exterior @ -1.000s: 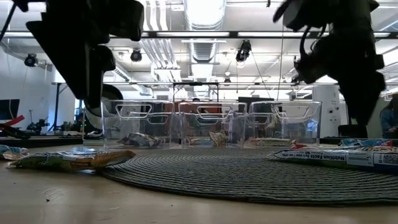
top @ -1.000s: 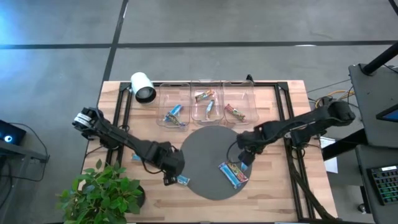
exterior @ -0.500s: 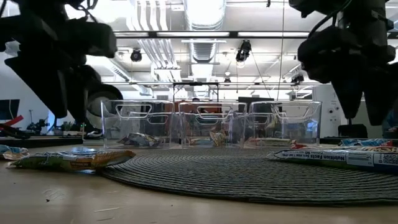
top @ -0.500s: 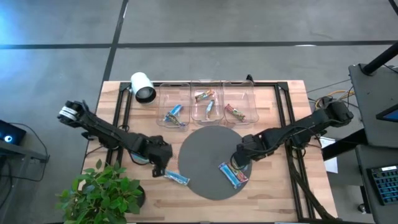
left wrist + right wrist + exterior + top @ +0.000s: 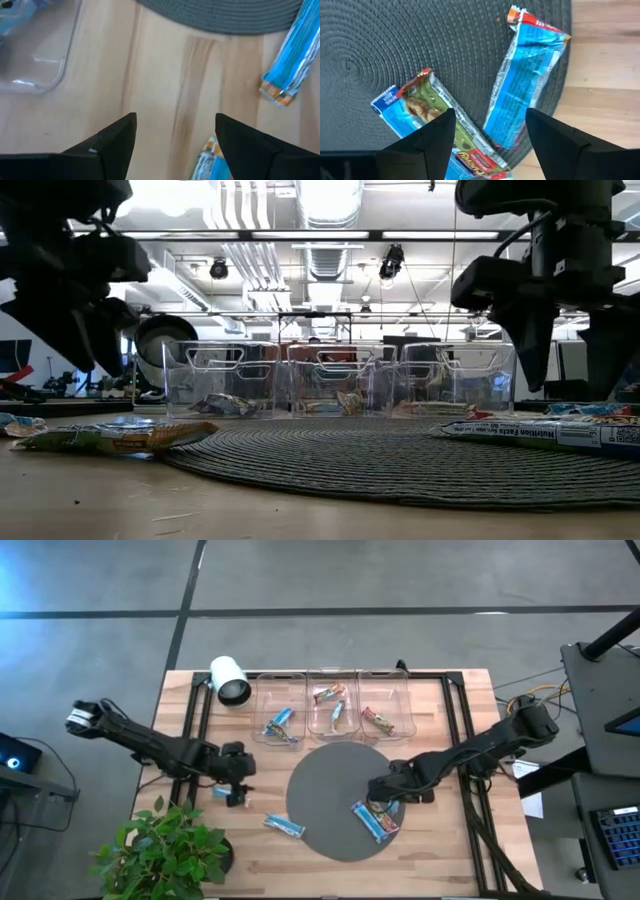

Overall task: Pick and place Granola Bars by type
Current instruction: Put the red granola bar into the right bin

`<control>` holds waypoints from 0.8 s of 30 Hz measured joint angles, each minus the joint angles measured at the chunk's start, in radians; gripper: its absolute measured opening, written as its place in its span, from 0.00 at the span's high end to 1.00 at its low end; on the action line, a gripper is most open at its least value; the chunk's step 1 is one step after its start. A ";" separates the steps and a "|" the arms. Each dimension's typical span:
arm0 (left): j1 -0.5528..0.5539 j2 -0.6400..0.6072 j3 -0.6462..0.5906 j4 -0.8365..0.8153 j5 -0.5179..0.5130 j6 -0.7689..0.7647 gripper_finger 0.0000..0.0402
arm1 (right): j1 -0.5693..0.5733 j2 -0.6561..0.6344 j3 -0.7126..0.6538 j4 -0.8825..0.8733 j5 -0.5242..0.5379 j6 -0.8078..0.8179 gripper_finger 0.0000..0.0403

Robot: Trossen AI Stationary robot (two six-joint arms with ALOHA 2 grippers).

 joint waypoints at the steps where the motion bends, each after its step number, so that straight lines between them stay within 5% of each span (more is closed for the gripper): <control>1: 0.004 -0.013 -0.010 0.003 -0.001 0.014 0.37 | 0.000 0.004 0.003 0.001 0.000 0.008 0.43; 17: 0.017 -0.047 -0.024 0.034 -0.074 0.001 0.37 | 0.004 0.069 0.020 0.011 -0.020 0.095 0.43; 24: 0.018 -0.052 -0.024 0.029 -0.078 0.015 0.37 | 0.014 0.065 0.076 -0.172 -0.021 0.093 0.43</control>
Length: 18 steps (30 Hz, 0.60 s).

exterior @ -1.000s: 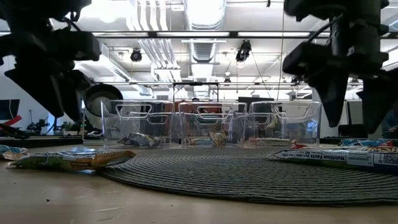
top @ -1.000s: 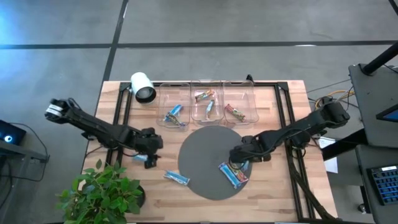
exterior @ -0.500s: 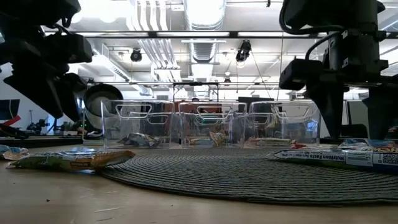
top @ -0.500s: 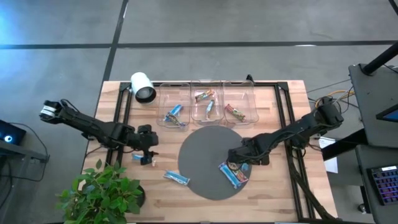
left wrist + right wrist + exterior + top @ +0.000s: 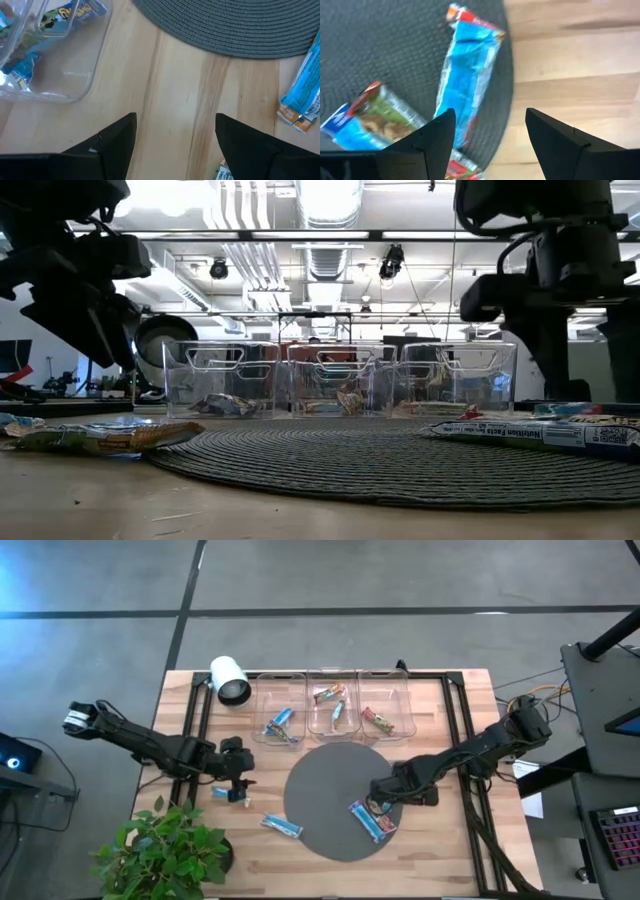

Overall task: Pick and place Granola Bars by type
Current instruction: Put the red granola bar into the right bin

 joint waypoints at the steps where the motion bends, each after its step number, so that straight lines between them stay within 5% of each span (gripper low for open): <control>1: 0.000 0.000 0.000 0.000 0.000 0.002 0.37 | 0.000 0.001 0.000 -0.006 0.001 -0.001 0.43; 18: 0.014 0.000 -0.007 0.006 -0.002 0.009 0.37 | -0.014 0.076 0.006 0.101 0.052 0.063 0.43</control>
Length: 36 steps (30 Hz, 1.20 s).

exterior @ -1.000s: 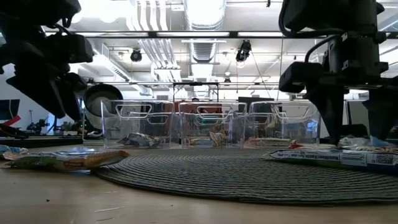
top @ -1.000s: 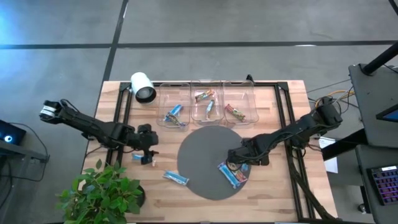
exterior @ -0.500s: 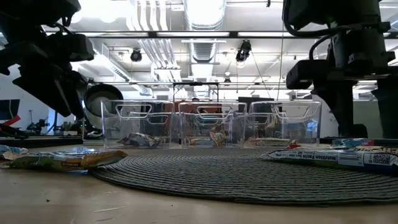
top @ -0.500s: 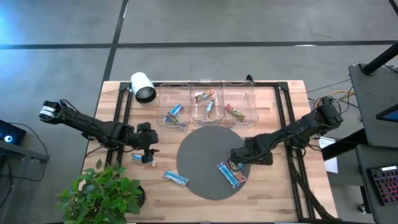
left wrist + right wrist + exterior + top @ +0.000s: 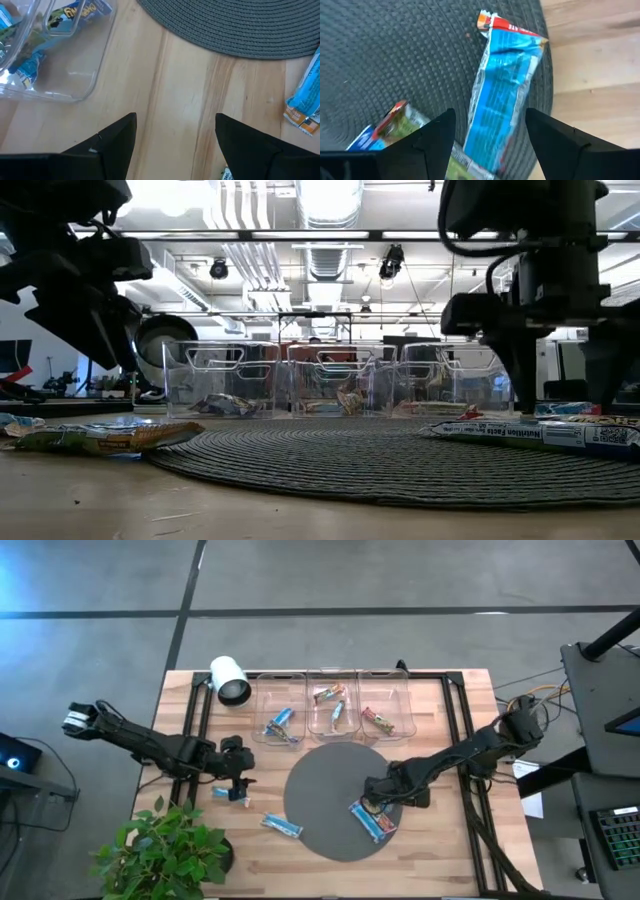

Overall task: Pick and place Granola Bars by type
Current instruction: Put the red granola bar into the right bin

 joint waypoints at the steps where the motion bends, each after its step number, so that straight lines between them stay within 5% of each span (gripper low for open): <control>1: 0.001 0.000 0.000 0.001 0.000 0.000 0.37 | -0.002 0.009 0.000 0.001 0.000 -0.003 0.43; 9: 0.002 0.000 -0.003 0.002 -0.007 0.001 0.37 | -0.004 0.023 -0.013 -0.056 0.000 -0.010 0.48; 22: 0.002 0.000 -0.003 0.003 -0.021 0.001 0.37 | -0.003 -0.013 -0.010 -0.097 0.038 -0.071 0.82; 28: 0.002 0.000 -0.003 0.004 -0.021 0.001 0.37 | -0.003 -0.143 0.026 -0.098 0.204 -0.096 0.84; 36: 0.003 0.000 -0.003 0.011 -0.031 0.001 0.37 | -0.028 -0.493 0.059 0.124 0.491 -0.534 0.84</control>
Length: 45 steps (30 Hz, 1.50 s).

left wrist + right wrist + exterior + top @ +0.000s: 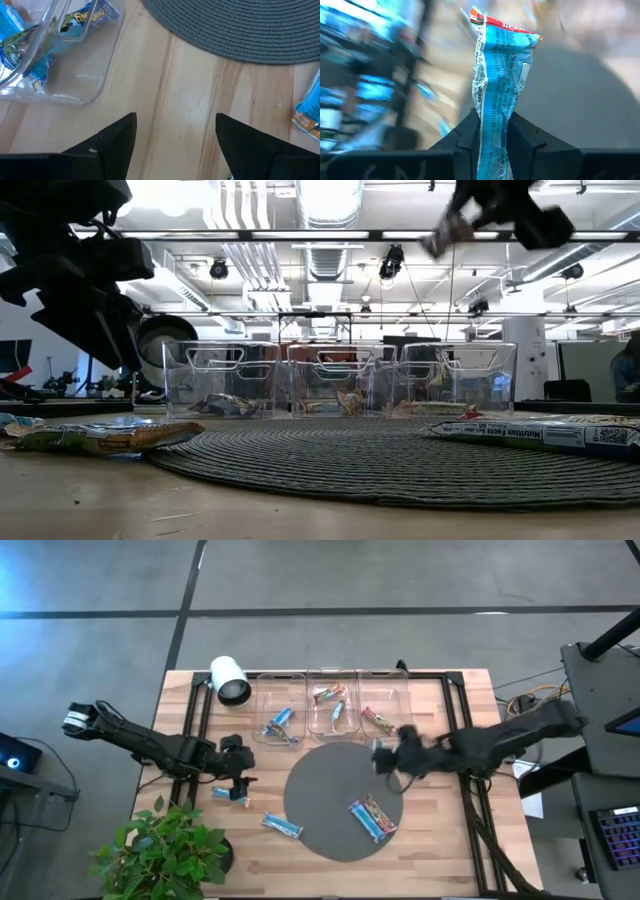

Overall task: Pick and place Granola Bars by type
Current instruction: Put the red granola bar into the right bin

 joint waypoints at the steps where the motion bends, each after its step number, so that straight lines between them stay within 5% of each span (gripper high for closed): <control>1: 0.000 0.000 0.000 0.001 0.000 0.000 0.37 | -0.013 -0.047 -0.006 0.012 0.021 -0.035 0.84; 9: 0.006 0.000 0.000 0.016 -0.004 -0.009 0.37 | -0.190 -0.381 -0.114 0.206 0.003 -0.254 0.84; 14: 0.006 0.000 0.000 0.019 -0.008 -0.041 0.37 | -0.336 -0.437 -0.182 0.188 0.035 -0.230 0.84; 24: 0.018 0.000 0.000 0.019 -0.012 -0.121 0.37 | -0.670 -0.149 -0.219 0.107 -0.161 -0.315 0.84; 30: 0.019 0.000 0.000 0.019 -0.008 -0.209 0.37 | -0.812 0.060 -0.161 0.094 -0.402 -0.516 0.78; 37: 0.020 0.000 0.000 0.018 -0.002 -0.253 0.37 | -0.804 0.210 0.016 -0.184 -0.293 -0.652 0.58; 45: 0.024 0.000 0.000 0.019 -0.001 -0.237 0.37 | -0.726 0.194 0.203 -0.342 -0.234 -0.841 0.41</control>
